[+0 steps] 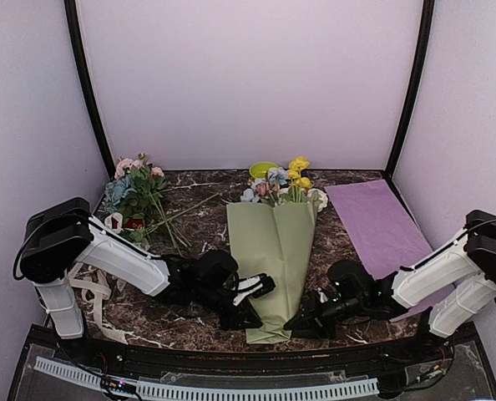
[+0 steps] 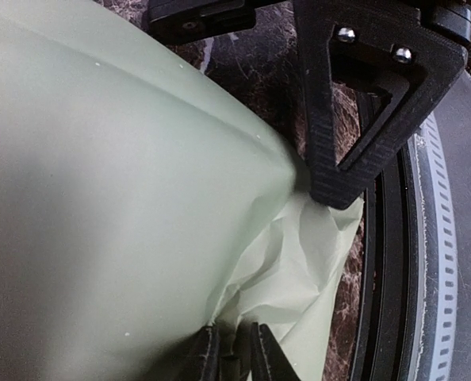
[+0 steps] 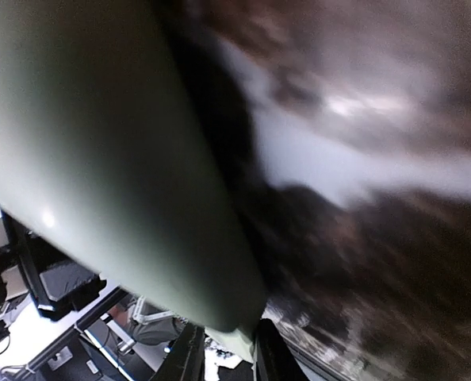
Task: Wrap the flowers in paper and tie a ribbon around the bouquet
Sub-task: Press the fold line of the folded bouquet.
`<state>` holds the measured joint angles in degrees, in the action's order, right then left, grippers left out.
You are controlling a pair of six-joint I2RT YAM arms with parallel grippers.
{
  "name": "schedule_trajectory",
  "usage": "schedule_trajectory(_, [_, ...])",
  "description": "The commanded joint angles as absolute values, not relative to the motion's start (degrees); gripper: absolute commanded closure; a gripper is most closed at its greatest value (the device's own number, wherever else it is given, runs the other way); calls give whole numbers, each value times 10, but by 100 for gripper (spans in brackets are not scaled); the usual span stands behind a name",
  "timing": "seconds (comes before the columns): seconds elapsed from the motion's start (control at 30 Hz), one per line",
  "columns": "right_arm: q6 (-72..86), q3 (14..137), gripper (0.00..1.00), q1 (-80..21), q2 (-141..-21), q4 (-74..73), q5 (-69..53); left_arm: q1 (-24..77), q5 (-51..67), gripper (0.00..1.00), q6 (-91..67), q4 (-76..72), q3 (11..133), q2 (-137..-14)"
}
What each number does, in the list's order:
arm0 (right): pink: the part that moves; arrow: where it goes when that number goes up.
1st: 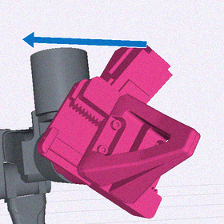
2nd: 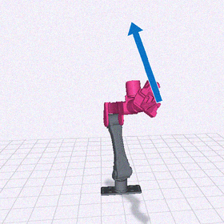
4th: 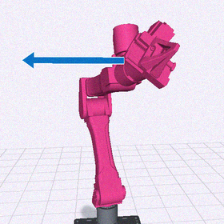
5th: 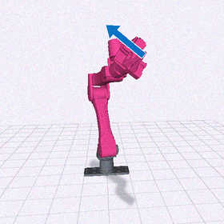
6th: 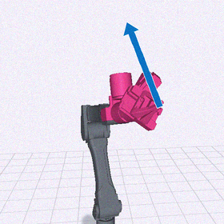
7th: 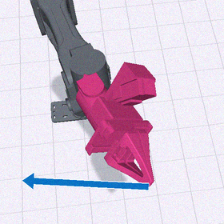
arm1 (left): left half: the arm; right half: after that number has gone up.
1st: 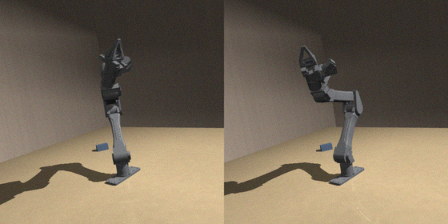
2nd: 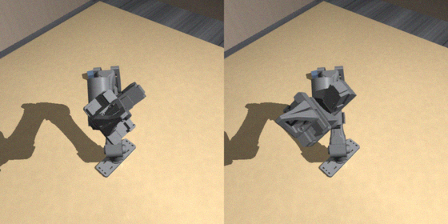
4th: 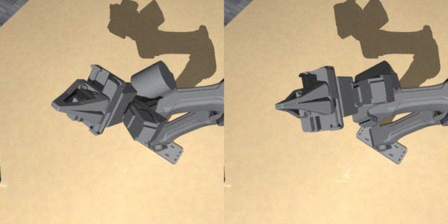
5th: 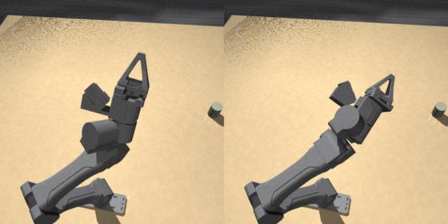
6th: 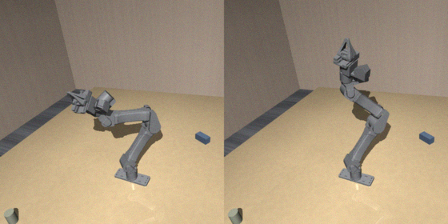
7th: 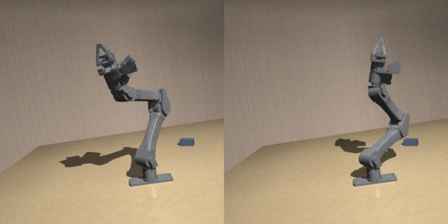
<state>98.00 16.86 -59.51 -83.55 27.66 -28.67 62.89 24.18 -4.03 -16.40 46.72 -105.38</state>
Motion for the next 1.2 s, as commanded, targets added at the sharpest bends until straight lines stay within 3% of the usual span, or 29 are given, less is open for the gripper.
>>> schedule_trajectory(0.0, [939,206,79,-590,-881,175,-301,630,186,84,-29,-75,459,-1086])
schedule_trajectory(0.27, [936,205,100,-592,-845,133,-303,631,178,84,-27,-68,457,-1088])
schedule_trajectory(0.73, [846,193,100,-594,-836,41,-347,631,161,86,-13,-33,471,-1126])
schedule_trajectory(0.97, [737,239,85,-575,-826,-111,-330,632,183,86,-13,-36,474,-1117])
schedule_trajectory(1.17, [570,333,76,-486,-727,-336,-191,633,190,85,-8,-46,468,-1109])
